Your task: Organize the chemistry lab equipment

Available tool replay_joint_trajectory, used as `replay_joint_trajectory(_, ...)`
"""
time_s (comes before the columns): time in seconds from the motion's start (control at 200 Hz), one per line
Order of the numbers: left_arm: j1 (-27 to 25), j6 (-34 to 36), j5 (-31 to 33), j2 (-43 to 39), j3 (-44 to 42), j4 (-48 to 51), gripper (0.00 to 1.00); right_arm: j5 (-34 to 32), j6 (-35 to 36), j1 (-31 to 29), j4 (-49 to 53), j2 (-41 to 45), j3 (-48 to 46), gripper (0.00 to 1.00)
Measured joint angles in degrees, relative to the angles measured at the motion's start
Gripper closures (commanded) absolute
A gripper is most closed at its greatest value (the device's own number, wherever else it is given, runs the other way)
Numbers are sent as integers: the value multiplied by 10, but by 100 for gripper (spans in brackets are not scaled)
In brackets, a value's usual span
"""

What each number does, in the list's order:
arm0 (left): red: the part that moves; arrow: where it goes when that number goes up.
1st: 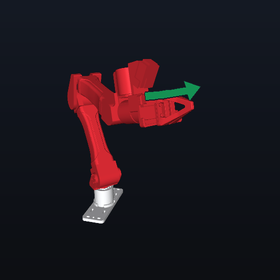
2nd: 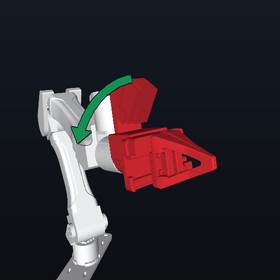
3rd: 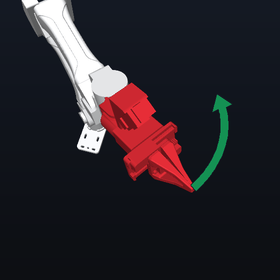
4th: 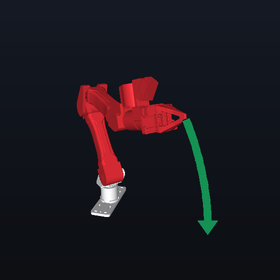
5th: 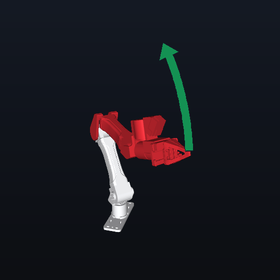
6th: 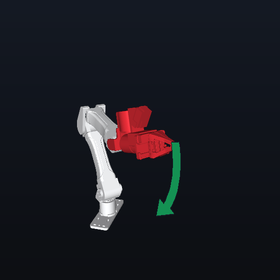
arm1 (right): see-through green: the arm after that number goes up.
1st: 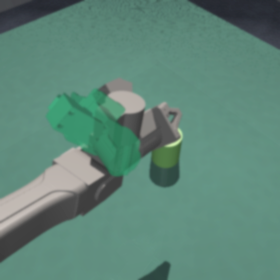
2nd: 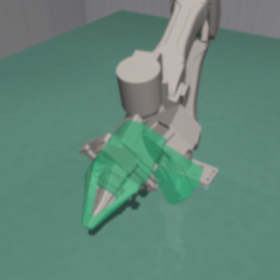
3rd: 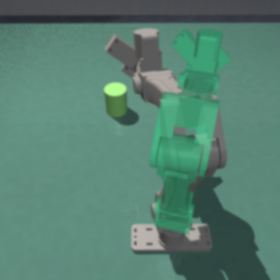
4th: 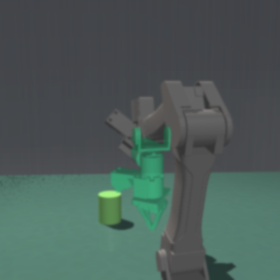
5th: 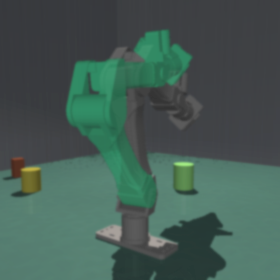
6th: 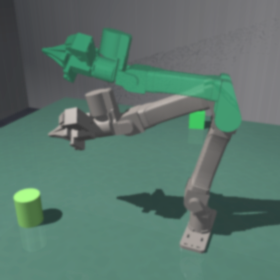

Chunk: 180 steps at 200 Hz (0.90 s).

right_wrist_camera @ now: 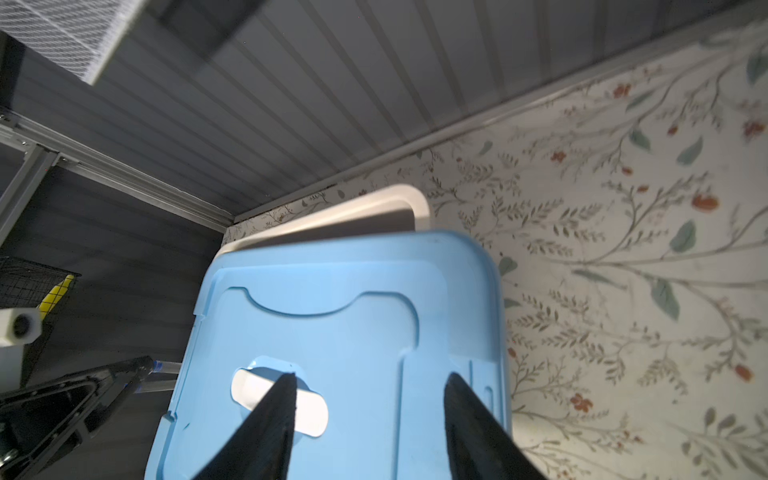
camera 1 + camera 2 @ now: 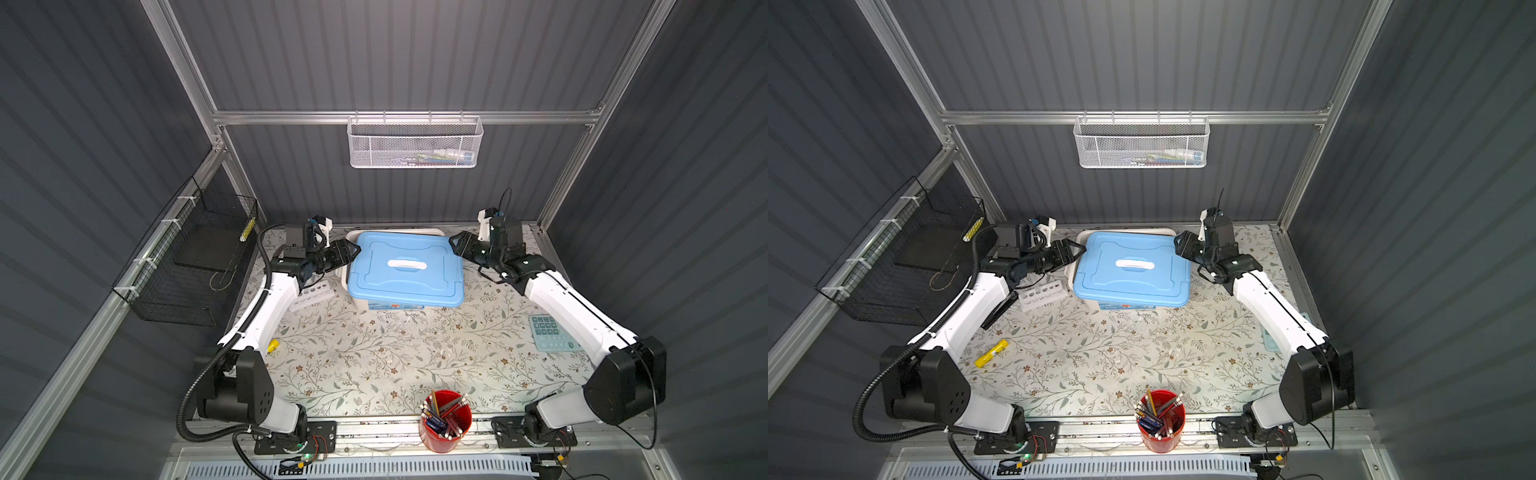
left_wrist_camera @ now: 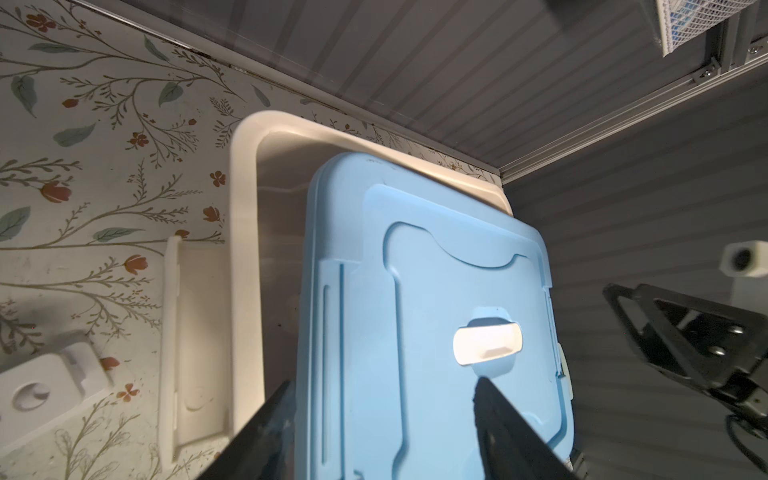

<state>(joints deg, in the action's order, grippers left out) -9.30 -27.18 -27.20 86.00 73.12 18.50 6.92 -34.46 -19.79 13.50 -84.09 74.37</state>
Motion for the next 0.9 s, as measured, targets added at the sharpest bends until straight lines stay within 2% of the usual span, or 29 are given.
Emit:
replay_joint_trajectory(0.12, 0, 10, -8, 35, 12, 0, 29, -14, 34, 0, 42, 2, 34, 40)
replay_joint_trajectory(0.36, 0, 31, -18, 64, 29, 9, 19, -31, 71, 4, 127, 3, 17, 40)
replay_joint_trajectory(0.625, 13, 40, -19, 64, 37, 16, 17, -26, 94, 7, 169, -31, 30, 35)
replay_joint_trajectory(0.901, 23, 58, -17, 64, 46, 34, 16, -6, 96, 7, 184, -78, 37, 37)
